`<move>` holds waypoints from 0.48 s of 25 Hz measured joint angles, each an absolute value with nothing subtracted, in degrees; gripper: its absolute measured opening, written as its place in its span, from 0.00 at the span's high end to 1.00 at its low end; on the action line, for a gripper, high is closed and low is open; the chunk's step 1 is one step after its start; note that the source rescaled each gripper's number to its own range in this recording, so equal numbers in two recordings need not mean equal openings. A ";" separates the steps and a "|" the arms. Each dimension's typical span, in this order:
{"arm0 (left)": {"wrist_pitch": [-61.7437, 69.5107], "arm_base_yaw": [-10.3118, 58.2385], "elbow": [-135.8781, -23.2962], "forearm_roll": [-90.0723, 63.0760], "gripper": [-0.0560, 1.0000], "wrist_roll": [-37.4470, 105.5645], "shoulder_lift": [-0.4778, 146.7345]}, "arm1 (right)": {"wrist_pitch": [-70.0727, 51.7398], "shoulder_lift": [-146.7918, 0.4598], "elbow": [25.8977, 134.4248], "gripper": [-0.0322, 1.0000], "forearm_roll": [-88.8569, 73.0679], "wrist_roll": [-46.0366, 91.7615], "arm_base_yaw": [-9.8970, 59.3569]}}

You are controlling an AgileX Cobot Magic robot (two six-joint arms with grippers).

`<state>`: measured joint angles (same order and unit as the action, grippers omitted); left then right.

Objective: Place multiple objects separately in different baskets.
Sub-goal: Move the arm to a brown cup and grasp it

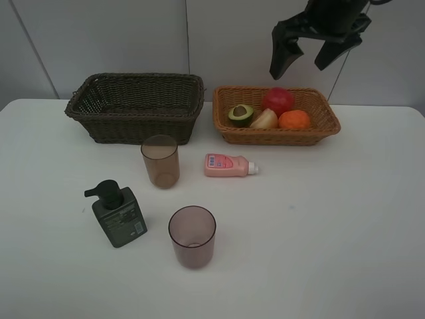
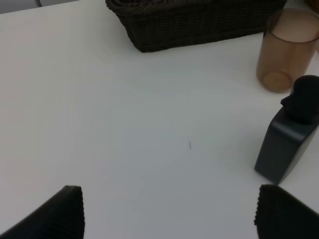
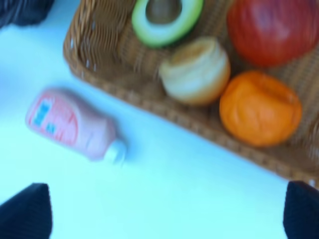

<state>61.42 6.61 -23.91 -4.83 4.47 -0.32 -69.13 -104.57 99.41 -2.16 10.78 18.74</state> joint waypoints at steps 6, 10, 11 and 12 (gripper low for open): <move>61.42 6.61 -23.91 -4.83 0.07 4.47 -0.32 | -67.54 -94.05 86.43 0.07 0.43 6.38 16.72; 61.42 6.61 -23.91 -4.83 0.07 4.47 -0.32 | -64.88 -84.81 77.06 0.07 1.10 7.22 13.71; 61.42 6.61 -23.91 -4.83 0.07 4.47 -0.32 | -63.68 -81.76 74.65 0.07 1.39 7.72 12.76; 61.42 6.61 -23.91 -4.83 0.07 4.47 -0.32 | -62.63 -79.47 72.65 0.07 1.53 7.85 11.89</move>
<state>61.42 6.61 -23.91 -4.83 4.47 -0.32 -62.63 -79.47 72.65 1.53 7.85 11.89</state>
